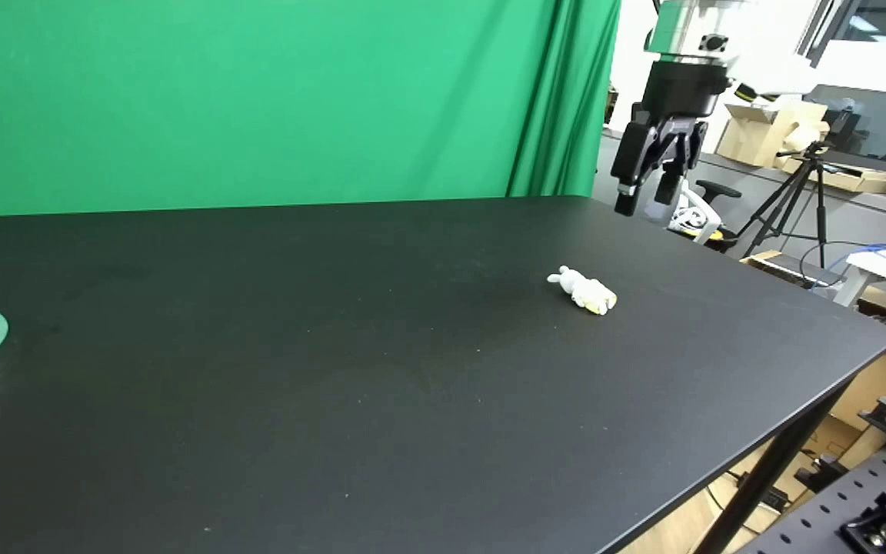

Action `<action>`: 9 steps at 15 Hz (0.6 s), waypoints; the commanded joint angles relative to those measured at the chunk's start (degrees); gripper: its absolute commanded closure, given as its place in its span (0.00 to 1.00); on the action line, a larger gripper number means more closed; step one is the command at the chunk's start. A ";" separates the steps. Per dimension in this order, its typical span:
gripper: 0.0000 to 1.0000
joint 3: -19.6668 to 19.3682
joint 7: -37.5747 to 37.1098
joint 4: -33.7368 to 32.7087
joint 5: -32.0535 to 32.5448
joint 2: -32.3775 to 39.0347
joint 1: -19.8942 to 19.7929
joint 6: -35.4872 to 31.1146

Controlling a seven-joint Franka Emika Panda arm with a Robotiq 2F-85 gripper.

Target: Pick up the toy from the table and slightly move it forward.

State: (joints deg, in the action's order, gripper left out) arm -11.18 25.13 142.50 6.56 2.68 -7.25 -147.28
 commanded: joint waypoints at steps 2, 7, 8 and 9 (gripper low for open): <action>0.00 2.75 2.82 -6.35 -2.04 7.78 -1.03 2.86; 0.00 5.27 4.38 -8.56 -4.49 14.24 -2.59 2.76; 0.00 5.43 3.92 -8.98 -4.10 15.25 -2.86 1.74; 0.00 5.59 3.62 -9.28 -3.81 16.08 -3.12 0.23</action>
State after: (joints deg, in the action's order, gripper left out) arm -6.72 28.49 135.96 2.78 15.76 -8.59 -145.74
